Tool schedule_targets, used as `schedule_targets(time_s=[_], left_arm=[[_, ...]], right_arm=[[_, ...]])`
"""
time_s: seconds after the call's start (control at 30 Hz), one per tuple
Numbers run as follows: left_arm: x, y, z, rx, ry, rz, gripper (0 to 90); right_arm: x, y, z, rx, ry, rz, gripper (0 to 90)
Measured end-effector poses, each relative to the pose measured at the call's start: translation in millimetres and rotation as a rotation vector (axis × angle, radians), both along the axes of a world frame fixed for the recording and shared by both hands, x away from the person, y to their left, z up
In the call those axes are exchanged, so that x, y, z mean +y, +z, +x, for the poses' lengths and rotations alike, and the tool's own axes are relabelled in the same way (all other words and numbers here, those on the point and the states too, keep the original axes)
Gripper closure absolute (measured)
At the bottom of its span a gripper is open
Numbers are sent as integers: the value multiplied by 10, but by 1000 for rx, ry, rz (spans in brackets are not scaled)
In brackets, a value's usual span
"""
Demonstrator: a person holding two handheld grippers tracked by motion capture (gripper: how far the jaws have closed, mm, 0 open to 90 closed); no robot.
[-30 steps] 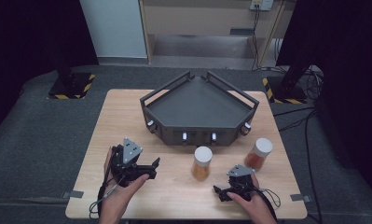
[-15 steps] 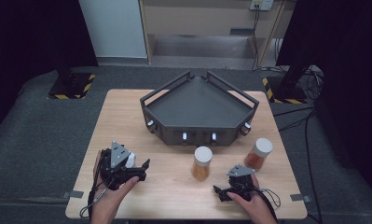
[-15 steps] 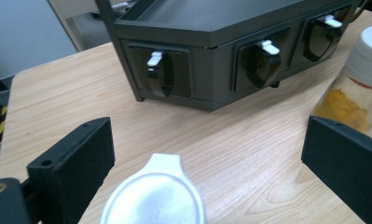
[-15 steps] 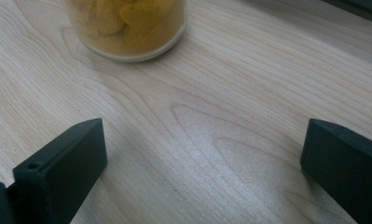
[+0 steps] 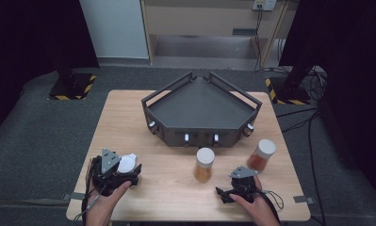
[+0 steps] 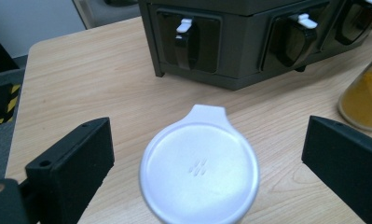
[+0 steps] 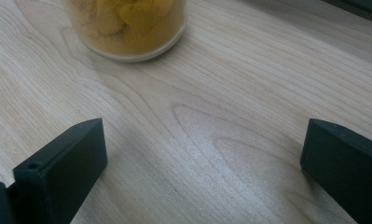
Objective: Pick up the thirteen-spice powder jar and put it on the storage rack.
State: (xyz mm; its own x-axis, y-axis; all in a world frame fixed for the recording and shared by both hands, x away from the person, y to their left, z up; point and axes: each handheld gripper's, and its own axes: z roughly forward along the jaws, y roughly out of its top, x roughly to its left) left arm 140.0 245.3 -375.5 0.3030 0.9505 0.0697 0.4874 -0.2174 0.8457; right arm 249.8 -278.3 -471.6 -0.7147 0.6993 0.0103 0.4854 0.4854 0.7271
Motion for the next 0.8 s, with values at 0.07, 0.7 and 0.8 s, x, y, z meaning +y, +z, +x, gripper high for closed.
schedule_targets(time_s=[0.07,0.7,0.8], left_arm=[[6,-11,-1,2,3,-1,9],[70,-207,25,28,18,18,13],[89,-241,42,34,22,12,12]], right_arm=[[0,0,0,0,0,0,4],[0,0,-1,0,-1,0,4],[0,0,-1,0,0,0,4]])
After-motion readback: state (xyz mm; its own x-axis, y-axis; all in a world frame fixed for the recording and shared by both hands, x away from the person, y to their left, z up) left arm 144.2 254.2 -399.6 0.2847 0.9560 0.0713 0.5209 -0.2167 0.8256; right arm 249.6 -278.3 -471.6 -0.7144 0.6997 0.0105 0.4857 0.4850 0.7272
